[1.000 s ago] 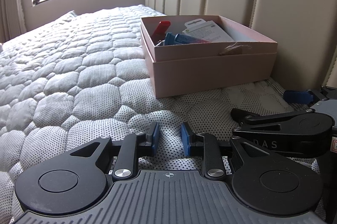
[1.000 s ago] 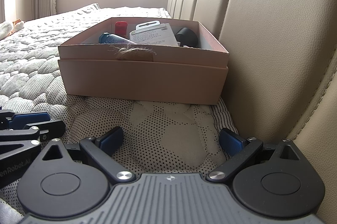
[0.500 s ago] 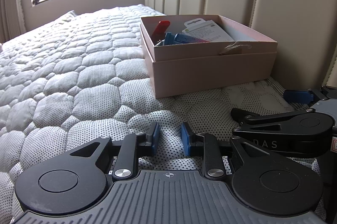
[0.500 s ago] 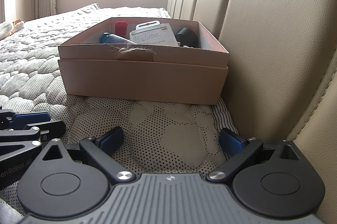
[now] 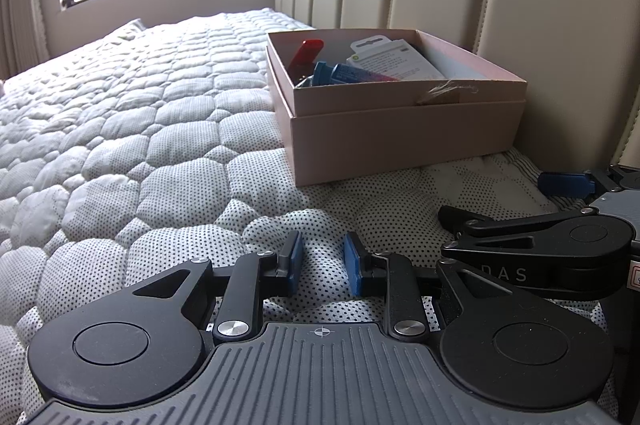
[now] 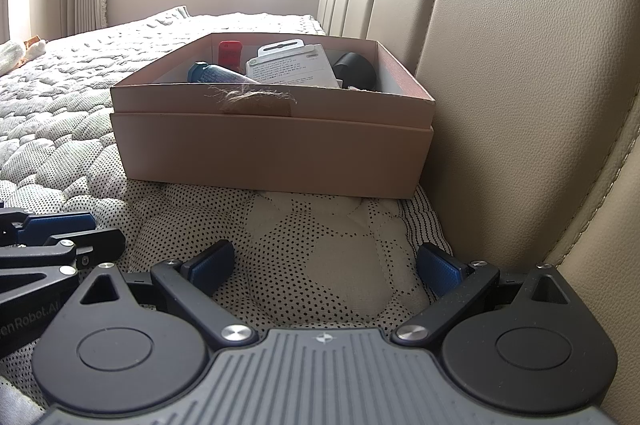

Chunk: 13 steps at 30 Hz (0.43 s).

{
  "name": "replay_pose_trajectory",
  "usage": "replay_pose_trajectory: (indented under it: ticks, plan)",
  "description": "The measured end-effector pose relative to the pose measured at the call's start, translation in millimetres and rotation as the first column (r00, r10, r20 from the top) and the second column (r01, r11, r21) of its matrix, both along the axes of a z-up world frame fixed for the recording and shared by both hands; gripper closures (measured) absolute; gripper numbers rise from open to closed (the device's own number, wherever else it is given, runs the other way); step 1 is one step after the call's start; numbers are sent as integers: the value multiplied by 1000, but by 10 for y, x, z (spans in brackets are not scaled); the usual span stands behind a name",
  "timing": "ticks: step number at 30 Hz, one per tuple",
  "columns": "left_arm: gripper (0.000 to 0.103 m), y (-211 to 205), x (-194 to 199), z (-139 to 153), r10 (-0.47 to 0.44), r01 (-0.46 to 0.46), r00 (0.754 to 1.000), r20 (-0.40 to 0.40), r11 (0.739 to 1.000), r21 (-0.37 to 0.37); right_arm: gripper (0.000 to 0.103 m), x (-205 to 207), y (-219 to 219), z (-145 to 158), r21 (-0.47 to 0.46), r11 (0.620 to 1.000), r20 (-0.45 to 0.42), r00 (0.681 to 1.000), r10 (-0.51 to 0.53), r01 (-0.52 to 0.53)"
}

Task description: Organize rigid objects

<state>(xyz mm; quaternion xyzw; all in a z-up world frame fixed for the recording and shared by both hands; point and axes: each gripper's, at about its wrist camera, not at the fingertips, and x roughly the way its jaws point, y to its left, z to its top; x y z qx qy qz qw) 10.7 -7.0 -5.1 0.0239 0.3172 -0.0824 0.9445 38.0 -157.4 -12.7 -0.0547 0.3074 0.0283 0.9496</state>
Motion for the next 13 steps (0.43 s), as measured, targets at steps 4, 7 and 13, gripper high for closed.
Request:
replay_pose_trajectory:
  ticks: [4, 7, 13]
  plan:
    - [76, -1, 1, 0, 0, 0, 1000, 0, 1000, -1, 5, 0, 1, 0, 0, 1000, 0, 1000, 0, 0]
    - [76, 5, -1, 2, -1, 1, 1000, 0, 1000, -4, 5, 1, 2, 0, 0, 1000, 0, 1000, 0, 0]
    - [77, 24, -3, 8, -2, 2, 1000, -2, 1000, -12, 5, 2, 3, 0, 0, 1000, 0, 1000, 0, 0]
